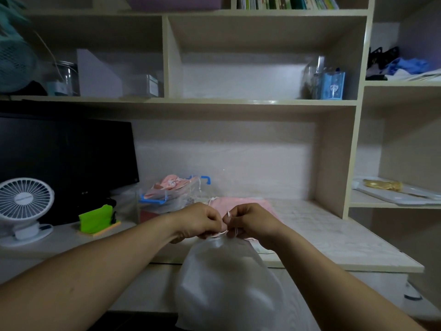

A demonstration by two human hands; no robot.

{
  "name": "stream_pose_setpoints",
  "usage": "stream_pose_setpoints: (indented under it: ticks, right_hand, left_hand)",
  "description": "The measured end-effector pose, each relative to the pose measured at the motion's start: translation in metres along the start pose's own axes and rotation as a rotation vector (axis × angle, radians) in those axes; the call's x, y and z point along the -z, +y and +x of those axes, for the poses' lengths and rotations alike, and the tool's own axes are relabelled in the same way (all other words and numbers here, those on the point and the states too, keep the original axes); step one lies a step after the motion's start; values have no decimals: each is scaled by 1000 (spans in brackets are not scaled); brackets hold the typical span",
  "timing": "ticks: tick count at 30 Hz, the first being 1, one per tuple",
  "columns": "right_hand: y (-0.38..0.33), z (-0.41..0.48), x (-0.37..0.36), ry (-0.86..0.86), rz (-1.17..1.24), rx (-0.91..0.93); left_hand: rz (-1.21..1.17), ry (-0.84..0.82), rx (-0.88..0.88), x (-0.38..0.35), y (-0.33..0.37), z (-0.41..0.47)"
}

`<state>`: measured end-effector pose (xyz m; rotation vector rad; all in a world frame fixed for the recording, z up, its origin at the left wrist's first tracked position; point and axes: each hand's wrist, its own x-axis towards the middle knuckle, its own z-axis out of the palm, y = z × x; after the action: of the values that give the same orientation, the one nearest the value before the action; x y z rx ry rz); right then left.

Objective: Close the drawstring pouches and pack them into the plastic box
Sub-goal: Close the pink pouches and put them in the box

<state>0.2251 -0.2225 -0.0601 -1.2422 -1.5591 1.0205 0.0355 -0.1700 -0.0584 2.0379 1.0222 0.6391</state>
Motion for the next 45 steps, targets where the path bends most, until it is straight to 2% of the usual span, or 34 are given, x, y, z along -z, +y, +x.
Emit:
stream_pose_setpoints:
  ticks: [6, 11, 15, 20, 24, 31, 36, 39, 45]
  right_hand:
    - [1, 3, 3, 9, 6, 52]
    - [2, 7, 2, 35, -9, 112]
    - [1, 8, -3, 74, -53, 182]
    - [4, 11, -11, 119, -125, 262]
    - [6, 12, -11, 96, -104, 287]
    - [8, 10, -1, 92, -23, 218]
    - [14, 10, 7, 162, 97, 176]
    - [16, 10, 19, 195, 46, 149]
    - [24, 15, 20, 241, 1, 149]
  left_hand:
    - [53, 80, -109, -1, -9, 3]
    - [183, 100, -106, -2, -10, 4]
    - [150, 191, -78, -9, -8, 4]
    - [187, 257, -127, -16, -10, 3]
    - [180, 204, -134, -14, -11, 3]
    - [99, 79, -80, 1, -5, 1]
    - [59, 40, 1, 12, -6, -4]
    - [230, 63, 21, 22, -15, -8]
    - [847, 90, -126, 29, -29, -9]
